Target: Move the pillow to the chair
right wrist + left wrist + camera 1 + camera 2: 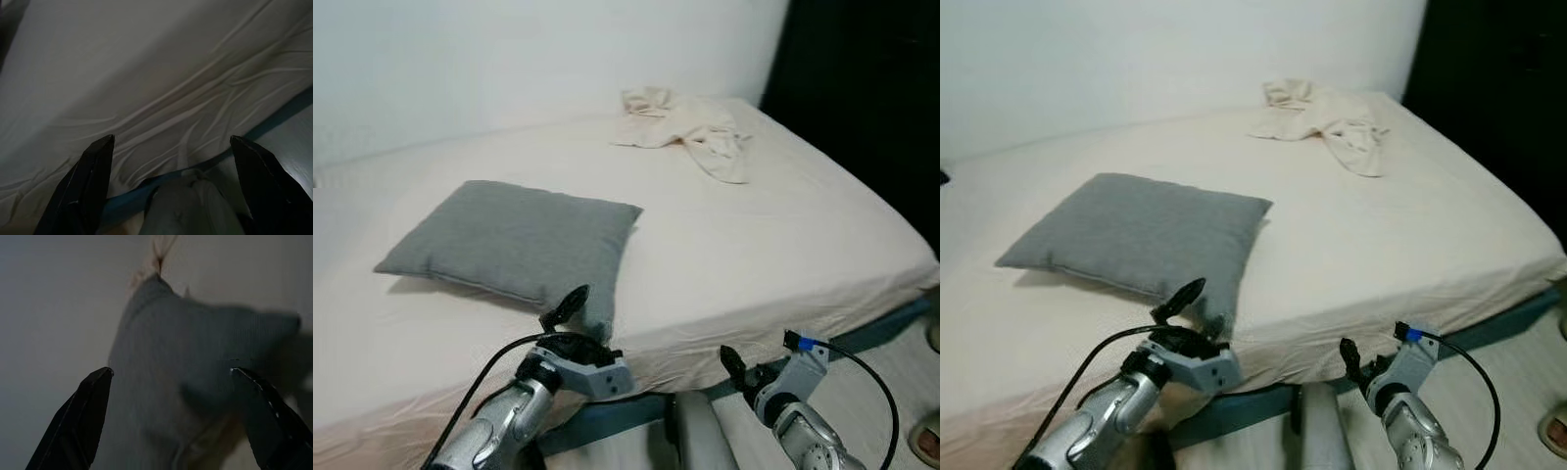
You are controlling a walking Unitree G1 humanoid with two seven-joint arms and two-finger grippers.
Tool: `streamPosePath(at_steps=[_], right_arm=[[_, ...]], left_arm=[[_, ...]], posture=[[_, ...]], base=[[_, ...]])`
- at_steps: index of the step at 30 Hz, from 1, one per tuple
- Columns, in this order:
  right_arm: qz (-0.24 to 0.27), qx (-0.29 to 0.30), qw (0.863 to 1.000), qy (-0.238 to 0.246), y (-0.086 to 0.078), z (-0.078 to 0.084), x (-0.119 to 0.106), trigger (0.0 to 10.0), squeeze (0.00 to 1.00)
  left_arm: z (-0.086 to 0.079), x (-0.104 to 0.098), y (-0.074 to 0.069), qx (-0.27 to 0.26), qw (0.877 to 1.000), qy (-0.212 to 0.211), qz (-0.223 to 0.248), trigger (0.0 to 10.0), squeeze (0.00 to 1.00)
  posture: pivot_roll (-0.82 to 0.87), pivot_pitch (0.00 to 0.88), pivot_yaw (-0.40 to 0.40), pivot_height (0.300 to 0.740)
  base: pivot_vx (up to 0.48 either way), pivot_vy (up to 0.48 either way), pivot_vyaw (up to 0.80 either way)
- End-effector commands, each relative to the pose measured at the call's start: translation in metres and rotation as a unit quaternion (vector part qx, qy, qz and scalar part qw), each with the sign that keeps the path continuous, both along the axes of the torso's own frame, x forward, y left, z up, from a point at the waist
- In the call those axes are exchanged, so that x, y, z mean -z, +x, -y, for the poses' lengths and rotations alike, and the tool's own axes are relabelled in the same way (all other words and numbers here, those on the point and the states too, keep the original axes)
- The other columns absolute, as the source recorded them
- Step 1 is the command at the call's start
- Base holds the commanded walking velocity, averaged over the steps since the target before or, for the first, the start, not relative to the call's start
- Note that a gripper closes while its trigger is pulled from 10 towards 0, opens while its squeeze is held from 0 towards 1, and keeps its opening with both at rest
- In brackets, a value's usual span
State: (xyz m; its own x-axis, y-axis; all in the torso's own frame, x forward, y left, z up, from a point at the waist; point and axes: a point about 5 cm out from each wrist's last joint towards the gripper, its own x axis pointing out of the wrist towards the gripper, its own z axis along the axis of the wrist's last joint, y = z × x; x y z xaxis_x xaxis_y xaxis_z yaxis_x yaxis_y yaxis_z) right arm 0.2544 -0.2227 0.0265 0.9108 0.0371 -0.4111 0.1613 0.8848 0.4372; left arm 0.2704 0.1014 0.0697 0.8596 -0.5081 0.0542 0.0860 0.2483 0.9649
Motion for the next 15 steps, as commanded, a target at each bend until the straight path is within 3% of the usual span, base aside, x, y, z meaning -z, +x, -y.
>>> streamPosePath(at_steps=[1,7,15], right_arm=[[-0.007,0.004,1.0,0.009,-0.0038,-0.0009,0.0035,10.0,0.0],[-0.007,0.005,1.0,0.011,-0.0048,-0.0014,0.0032,10.0,0.0],[-0.004,0.009,1.0,0.014,-0.0051,-0.0009,0.0019,10.0,0.0]], left_arm=[[-0.0064,0.0118,-0.0008,-0.005,0.999,0.044,-0.005,10.0,0.0],[-0.008,0.016,-0.0004,-0.004,0.998,0.068,-0.006,10.0,0.0],[-0.0043,0.0135,0.0024,-0.007,0.998,0.068,0.007,10.0,0.0]], posture=[[-0.1,0.12,0.056,0.505],[-0.1,0.122,0.061,0.505],[-0.1,0.132,0.059,0.505]], base=[[0.0,0.0,0.0],[0.0,0.0,0.0],[0.0,0.0,0.0]])
